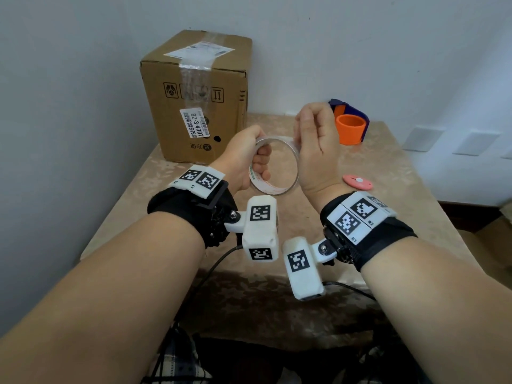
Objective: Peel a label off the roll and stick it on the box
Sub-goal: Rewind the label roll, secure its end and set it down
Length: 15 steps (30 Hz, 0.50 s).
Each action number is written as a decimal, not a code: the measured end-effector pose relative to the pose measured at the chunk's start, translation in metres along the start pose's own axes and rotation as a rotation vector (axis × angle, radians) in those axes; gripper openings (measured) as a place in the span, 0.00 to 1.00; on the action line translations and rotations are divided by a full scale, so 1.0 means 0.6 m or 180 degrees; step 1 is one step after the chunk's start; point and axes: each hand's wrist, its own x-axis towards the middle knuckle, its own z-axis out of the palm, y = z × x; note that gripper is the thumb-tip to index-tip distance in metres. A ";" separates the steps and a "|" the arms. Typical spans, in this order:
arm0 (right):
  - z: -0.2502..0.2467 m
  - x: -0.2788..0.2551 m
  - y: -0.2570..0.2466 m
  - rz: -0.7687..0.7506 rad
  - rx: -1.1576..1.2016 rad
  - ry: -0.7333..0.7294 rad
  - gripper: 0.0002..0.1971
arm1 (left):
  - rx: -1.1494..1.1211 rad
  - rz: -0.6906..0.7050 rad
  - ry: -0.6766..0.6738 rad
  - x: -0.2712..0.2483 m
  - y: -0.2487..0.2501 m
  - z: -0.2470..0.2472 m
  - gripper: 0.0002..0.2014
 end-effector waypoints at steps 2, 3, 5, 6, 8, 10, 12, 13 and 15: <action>-0.001 0.000 -0.001 -0.0008 0.0028 -0.0052 0.13 | 0.0002 -0.0038 -0.0014 0.002 0.001 0.001 0.20; -0.001 0.000 -0.001 -0.0007 0.0003 -0.0082 0.14 | -0.0001 -0.0059 -0.0019 0.002 0.001 0.001 0.20; 0.000 0.000 -0.002 0.0006 -0.0022 -0.0084 0.16 | -0.0016 -0.0103 -0.0007 0.001 0.000 0.001 0.20; 0.001 0.000 -0.001 0.0015 -0.0023 -0.0076 0.16 | -0.0007 -0.0122 0.0004 0.000 0.001 0.001 0.20; 0.002 0.000 0.001 -0.0010 -0.0101 -0.0077 0.15 | 0.0032 -0.0151 0.0009 -0.002 0.001 0.000 0.20; 0.003 -0.001 0.002 -0.0015 -0.0151 -0.0078 0.14 | 0.0045 -0.0145 0.0019 -0.005 0.003 -0.002 0.19; 0.004 0.000 0.000 0.0016 -0.0106 -0.0067 0.14 | 0.0037 -0.0131 -0.0018 -0.006 0.006 -0.003 0.18; 0.002 0.001 -0.001 0.0045 -0.0128 -0.0098 0.15 | 0.0051 -0.0114 -0.0046 -0.005 0.008 -0.004 0.18; -0.004 0.005 0.003 0.0167 -0.0292 -0.0388 0.16 | 0.0102 -0.0068 -0.0060 -0.004 0.013 -0.010 0.18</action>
